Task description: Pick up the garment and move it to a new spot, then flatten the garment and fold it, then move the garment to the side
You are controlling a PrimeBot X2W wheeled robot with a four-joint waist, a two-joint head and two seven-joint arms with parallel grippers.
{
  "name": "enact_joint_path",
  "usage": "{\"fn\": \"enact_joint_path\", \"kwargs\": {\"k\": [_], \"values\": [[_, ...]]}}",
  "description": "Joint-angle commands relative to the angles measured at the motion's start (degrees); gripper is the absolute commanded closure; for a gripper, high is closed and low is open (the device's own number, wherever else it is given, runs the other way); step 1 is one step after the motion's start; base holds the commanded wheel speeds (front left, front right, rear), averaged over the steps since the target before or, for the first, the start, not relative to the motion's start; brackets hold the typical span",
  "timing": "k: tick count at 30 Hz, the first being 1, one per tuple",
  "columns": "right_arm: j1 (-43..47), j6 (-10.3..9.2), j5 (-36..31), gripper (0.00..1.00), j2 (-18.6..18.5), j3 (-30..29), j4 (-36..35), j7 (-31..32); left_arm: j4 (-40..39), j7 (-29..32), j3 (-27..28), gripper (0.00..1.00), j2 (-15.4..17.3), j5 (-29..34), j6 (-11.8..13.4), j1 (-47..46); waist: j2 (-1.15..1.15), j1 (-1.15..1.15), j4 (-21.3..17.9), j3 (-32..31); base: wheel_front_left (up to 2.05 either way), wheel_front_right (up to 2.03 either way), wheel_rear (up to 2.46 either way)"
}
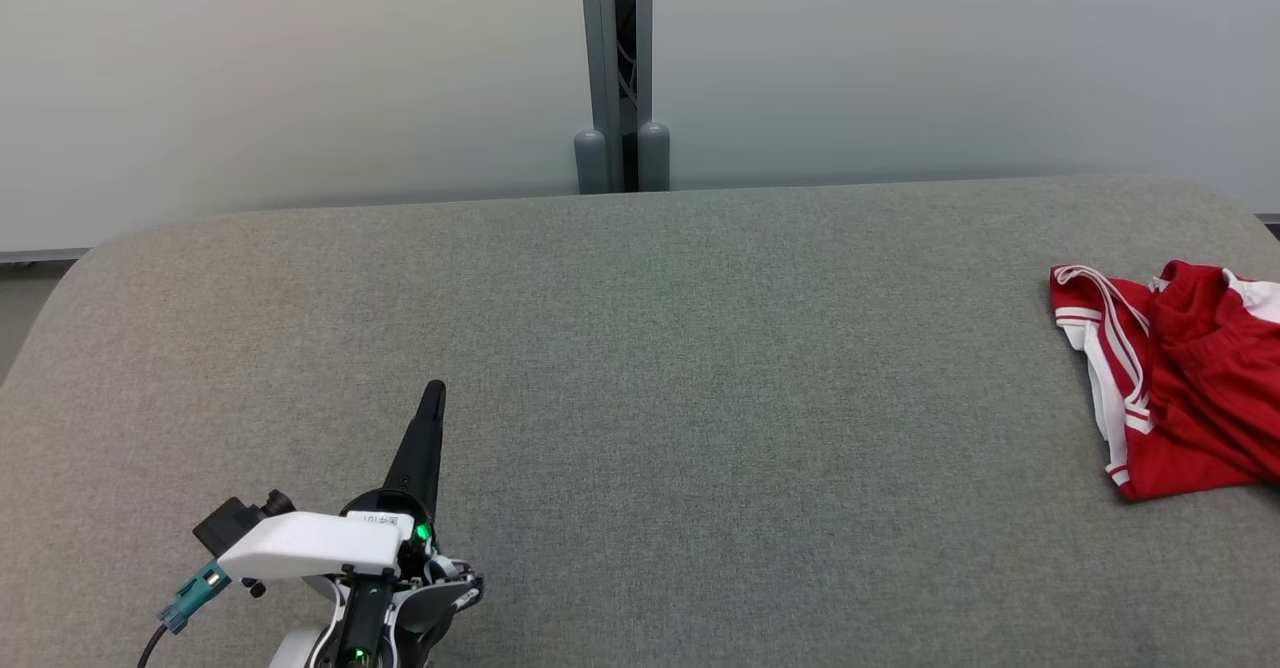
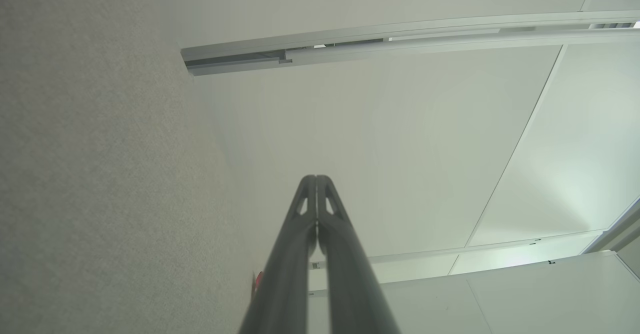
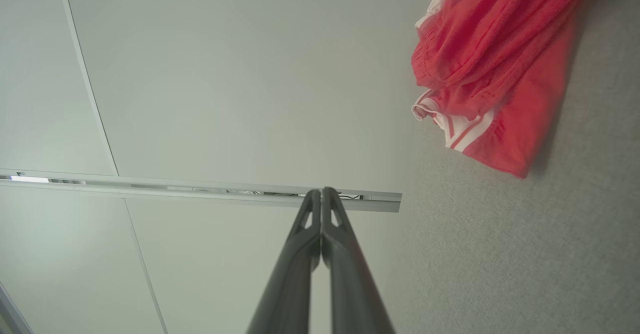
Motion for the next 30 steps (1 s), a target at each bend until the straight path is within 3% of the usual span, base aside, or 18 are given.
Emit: {"fn": "enact_joint_path", "kwargs": {"k": [1, 30], "values": [[0.26, 0.00, 0.22, 1.00, -0.40, -0.10, -0.28, 0.25, 0.00, 0.05, 0.05, 1.00, 0.32, 0.09, -0.24, -0.54, 0.00, 0.00, 0.00, 0.00, 0.00, 0.00, 0.00], [0.26, 0.00, 0.22, 1.00, -0.40, -0.10, -0.27, 0.24, -0.01, 0.04, 0.05, 1.00, 0.32, 0.08, -0.24, -0.54, 0.00, 0.00, 0.00, 0.00, 0.00, 0.00, 0.00]]}}
